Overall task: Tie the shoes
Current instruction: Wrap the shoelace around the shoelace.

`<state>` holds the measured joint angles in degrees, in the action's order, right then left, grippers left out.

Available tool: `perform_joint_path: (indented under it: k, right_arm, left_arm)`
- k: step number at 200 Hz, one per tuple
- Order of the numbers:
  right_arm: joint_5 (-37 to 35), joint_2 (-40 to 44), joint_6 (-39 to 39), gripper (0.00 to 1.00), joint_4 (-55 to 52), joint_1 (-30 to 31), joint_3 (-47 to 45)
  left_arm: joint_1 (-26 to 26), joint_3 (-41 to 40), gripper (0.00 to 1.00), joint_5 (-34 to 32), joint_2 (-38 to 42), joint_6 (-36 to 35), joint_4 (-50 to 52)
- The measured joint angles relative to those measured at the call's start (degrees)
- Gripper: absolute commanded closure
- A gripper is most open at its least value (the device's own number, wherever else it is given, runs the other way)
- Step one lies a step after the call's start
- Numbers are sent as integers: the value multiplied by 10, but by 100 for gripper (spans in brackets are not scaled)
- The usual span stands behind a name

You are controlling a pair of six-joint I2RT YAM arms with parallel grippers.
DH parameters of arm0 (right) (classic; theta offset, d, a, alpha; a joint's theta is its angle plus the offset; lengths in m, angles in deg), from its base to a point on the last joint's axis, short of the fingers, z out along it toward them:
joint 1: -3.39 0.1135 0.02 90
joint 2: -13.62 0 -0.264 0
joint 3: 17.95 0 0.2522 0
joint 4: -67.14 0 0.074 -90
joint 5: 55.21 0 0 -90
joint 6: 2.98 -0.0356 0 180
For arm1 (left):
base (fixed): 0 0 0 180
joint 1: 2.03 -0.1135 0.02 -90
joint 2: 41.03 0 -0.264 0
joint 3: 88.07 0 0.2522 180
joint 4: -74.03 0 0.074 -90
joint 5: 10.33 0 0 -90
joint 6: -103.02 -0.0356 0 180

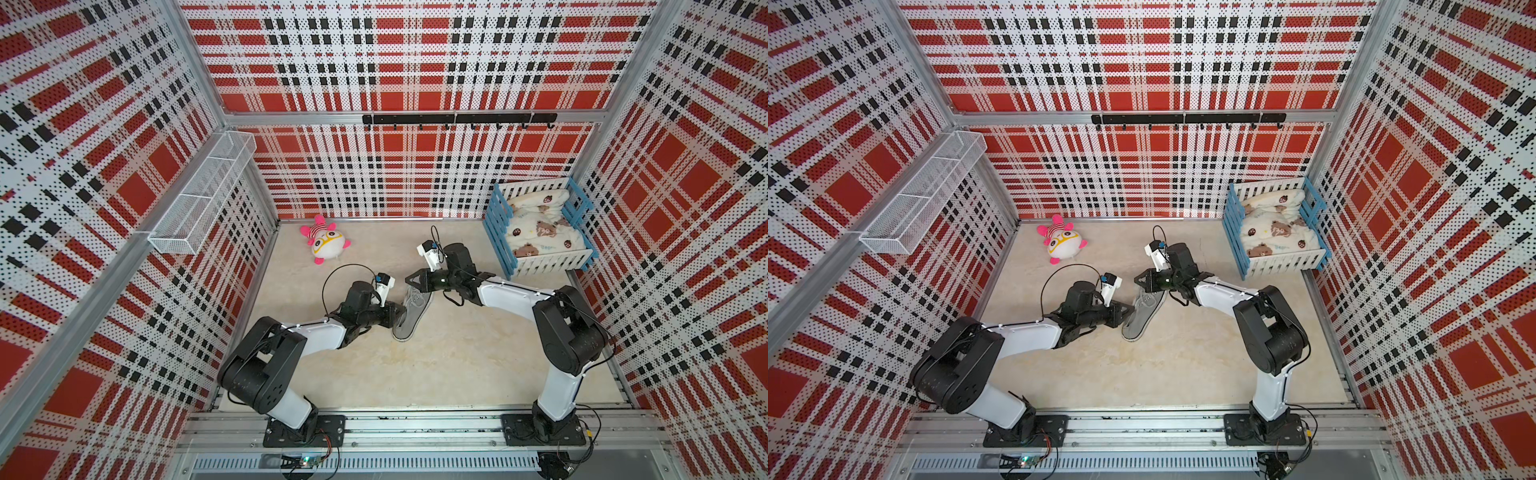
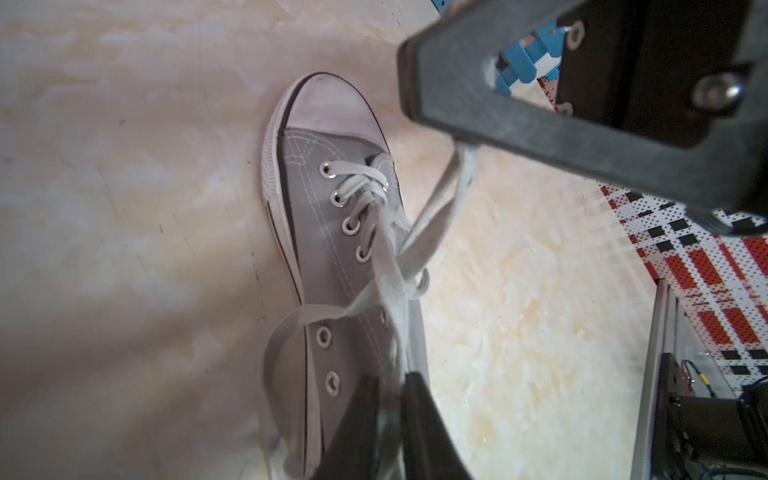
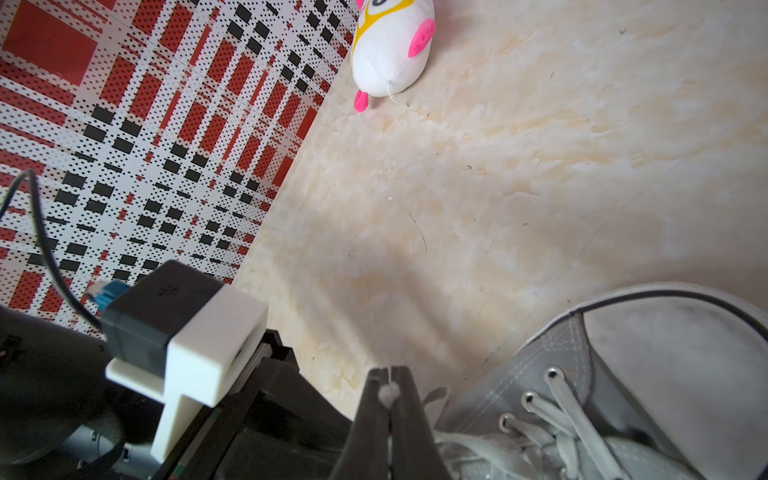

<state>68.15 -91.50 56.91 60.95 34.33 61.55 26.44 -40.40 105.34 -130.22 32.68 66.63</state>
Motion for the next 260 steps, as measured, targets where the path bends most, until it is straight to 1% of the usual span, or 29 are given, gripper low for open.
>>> perform_joint_path:
  k: [21,54,103,140,174,200,223,260]
  right_arm:
    - [0,0,0,100,0,0,0]
    - [0,0,0,100,0,0,0]
    - [0,-1,1,100,-1,0,2]
    - [0,-2,1,100,-3,0,3]
    - [1,-6,2,100,-5,0,9]
    - [1,-8,2,100,-5,0,12]
    - [1,-8,4,100,-7,0,12]
    - [4,-8,6,100,-8,0,12]
  left_arm:
    - [7,0,91,1,11,8,1]
    - [26,1,91,3,41,35,1]
    - [61,21,85,2,44,110,-16]
    - [78,22,75,2,38,165,-57]
    - [83,22,68,2,31,192,-80]
    - [84,21,60,7,28,193,-84]
    - [72,7,52,15,31,179,-88]
    - [43,-28,45,20,39,150,-60]
